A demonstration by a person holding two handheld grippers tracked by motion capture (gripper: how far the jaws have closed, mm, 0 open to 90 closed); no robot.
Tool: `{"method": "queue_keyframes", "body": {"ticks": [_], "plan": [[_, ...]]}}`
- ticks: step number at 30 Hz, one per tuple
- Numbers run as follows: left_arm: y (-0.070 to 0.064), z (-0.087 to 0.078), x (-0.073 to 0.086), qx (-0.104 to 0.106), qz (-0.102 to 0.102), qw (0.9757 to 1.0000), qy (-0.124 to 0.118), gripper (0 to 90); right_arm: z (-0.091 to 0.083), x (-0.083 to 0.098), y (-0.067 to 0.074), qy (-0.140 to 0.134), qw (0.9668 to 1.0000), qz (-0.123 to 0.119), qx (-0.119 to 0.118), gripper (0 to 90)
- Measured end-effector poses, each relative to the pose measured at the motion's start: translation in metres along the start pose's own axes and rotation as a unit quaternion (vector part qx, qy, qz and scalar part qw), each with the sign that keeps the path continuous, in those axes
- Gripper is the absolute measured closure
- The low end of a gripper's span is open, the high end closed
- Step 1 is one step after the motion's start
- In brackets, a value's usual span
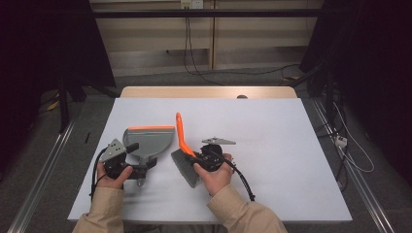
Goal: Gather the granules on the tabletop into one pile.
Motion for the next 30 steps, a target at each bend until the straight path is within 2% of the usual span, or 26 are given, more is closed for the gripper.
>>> {"method": "queue_keyframes", "body": {"ticks": [5, 20, 30], "plan": [[0.0, 0.0, 0.0, 0.0, 0.001, 1.0, 0.0, 5.2, -0.005, -0.003, -0.008, 0.002, 0.9999, -0.006, 0.01, 70.9], [0.0, 0.001, 0.001, 0.0, 0.002, 1.0, 0.003, 5.2, -0.024, -0.008, -0.031, -0.005, 0.9995, -0.002, 0.032, 70.9], [-0.001, 0.001, 0.001, 0.0, 0.003, 1.0, 0.003, 5.2, -0.032, -0.009, -0.041, -0.011, 0.9991, 0.006, 0.04, 70.8]]}}
Point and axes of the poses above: each handheld gripper's, and its own axes: z roughly forward along the jaws, x roughly out of its underside, y roughly to its left, the point moved 7 cm from there along z, roughly forward along the jaws, and after that the axes turned 11 degrees about -y, right-handed, at the moved point
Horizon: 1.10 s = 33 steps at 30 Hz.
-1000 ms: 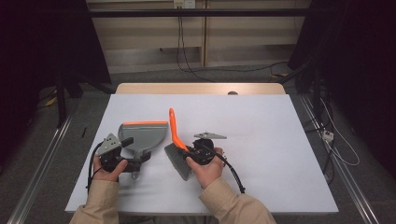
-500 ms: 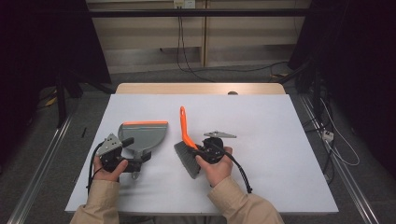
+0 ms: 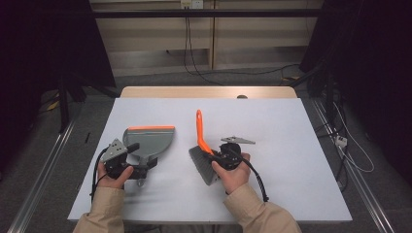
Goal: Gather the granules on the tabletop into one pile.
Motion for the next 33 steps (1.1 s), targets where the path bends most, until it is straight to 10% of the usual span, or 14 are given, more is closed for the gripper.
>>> {"method": "queue_keyframes", "body": {"ticks": [33], "plan": [[-0.001, 0.001, 0.0, -0.001, 0.001, 1.0, 0.001, 5.2, -0.015, -0.007, -0.021, -0.008, 0.9996, -0.013, 0.022, 70.8]]}}
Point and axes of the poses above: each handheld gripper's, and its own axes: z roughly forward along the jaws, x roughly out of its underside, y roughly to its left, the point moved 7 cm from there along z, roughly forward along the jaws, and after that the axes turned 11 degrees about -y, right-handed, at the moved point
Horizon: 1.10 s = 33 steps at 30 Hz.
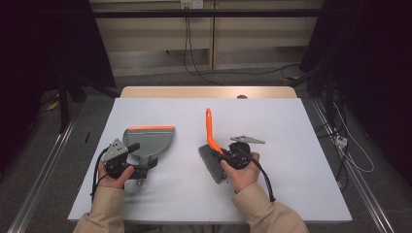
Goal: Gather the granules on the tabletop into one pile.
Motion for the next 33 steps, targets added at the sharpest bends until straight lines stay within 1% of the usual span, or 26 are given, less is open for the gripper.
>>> {"method": "queue_keyframes", "body": {"ticks": [2, 7, 9, 11, 14, 18, 20, 22, 24, 27, 28, 29, 31, 33], "plan": [[0.0, 0.0, 0.0, 0.0, 0.001, 1.0, -0.001, 5.2, 0.0, 0.0, 0.0, -0.001, 1.0, -0.002, 0.001, 70.8], [0.0, 0.0, 0.0, 0.002, 0.001, 1.0, 0.0, 5.2, 0.0, -0.001, 0.002, -0.001, 1.0, 0.003, -0.009, 71.0], [-0.001, 0.001, 0.0, 0.002, 0.002, 1.0, 0.001, 5.2, 0.001, -0.003, 0.005, -0.003, 0.9999, 0.002, -0.016, 71.0], [0.0, 0.001, 0.0, 0.001, 0.002, 1.0, 0.001, 5.2, 0.001, -0.004, 0.007, -0.004, 0.9998, -0.002, -0.018, 71.2], [0.0, 0.001, 0.001, 0.002, 0.002, 1.0, 0.002, 5.2, 0.001, -0.006, 0.011, -0.005, 0.9996, 0.002, -0.028, 71.3], [0.0, 0.001, 0.001, 0.002, 0.002, 1.0, 0.002, 5.2, -0.001, -0.016, 0.015, -0.019, 0.9986, 0.008, -0.048, 71.3], [0.0, 0.001, 0.0, 0.002, 0.002, 1.0, 0.002, 5.2, -0.001, -0.023, 0.017, -0.026, 0.9978, 0.001, -0.061, 71.3], [0.0, 0.001, 0.0, 0.002, 0.001, 1.0, 0.001, 5.2, -0.002, -0.029, 0.017, -0.032, 0.9973, -0.001, -0.066, 71.3], [0.0, 0.0, 0.0, 0.001, 0.001, 1.0, 0.0, 5.2, -0.003, -0.037, 0.018, -0.036, 0.9964, -0.008, -0.076, 71.3], [0.0, 0.0, 0.0, 0.001, -0.001, 1.0, 0.0, 5.2, -0.003, -0.05, 0.012, -0.046, 0.9955, -0.025, -0.08, 71.3], [0.0, 0.0, 0.0, 0.001, 0.0, 1.0, 0.0, 5.2, -0.002, -0.053, 0.01, -0.048, 0.9955, -0.03, -0.076, 71.3], [0.0, 0.001, 0.0, 0.001, -0.001, 1.0, 0.0, 5.2, -0.001, -0.056, 0.007, -0.047, 0.9952, -0.039, -0.076, 71.3], [0.0, 0.001, 0.0, 0.001, -0.001, 1.0, 0.0, 5.2, 0.002, -0.062, 0.002, -0.049, 0.9933, -0.067, -0.081, 71.3], [0.0, 0.001, 0.0, 0.001, -0.001, 1.0, -0.001, 5.2, 0.006, -0.065, -0.003, -0.049, 0.9916, -0.087, -0.082, 71.3]]}}
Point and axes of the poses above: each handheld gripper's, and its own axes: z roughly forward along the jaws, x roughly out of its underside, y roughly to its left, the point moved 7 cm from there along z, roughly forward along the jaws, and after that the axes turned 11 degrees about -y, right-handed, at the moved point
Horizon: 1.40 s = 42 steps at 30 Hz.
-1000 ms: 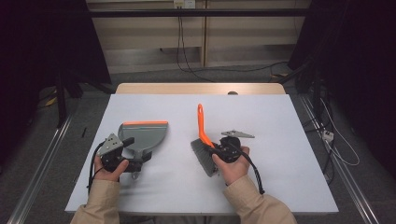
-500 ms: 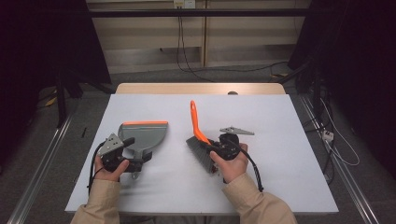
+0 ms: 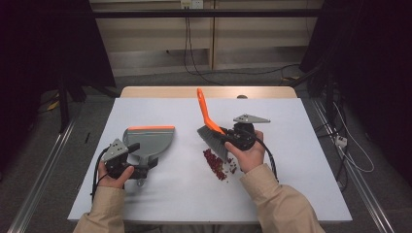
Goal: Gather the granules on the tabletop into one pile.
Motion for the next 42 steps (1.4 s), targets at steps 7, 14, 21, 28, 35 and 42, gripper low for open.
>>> {"method": "queue_keyframes", "body": {"ticks": [7, 14, 21, 28, 35, 42], "plan": [[0.001, 0.0, 0.001, -0.003, 0.0, 1.0, 0.003, 5.2, 0.014, 0.006, -0.022, 0.028, 0.9935, -0.11, -0.012, 71.4], [0.001, 0.001, 0.002, -0.002, -0.001, 1.0, 0.004, 5.2, 0.031, 0.009, -0.029, 0.037, 0.9839, -0.168, -0.049, 71.4], [0.003, 0.0, 0.002, -0.002, -0.003, 1.0, 0.005, 5.2, 0.046, 0.018, -0.03, 0.052, 0.9705, -0.221, -0.082, 71.4], [0.004, -0.001, 0.002, -0.004, -0.003, 1.0, 0.005, 5.2, 0.04, 0.029, -0.016, 0.069, 0.9491, -0.268, -0.15, 71.4], [0.003, -0.001, 0.001, -0.004, -0.001, 1.0, 0.004, 5.2, 0.026, 0.034, -0.004, 0.086, 0.9295, -0.298, -0.199, 71.5], [0.003, 0.0, 0.002, -0.003, 0.0, 1.0, 0.005, 5.2, 0.013, 0.036, -0.004, 0.095, 0.922, -0.304, -0.221, 71.5]]}}
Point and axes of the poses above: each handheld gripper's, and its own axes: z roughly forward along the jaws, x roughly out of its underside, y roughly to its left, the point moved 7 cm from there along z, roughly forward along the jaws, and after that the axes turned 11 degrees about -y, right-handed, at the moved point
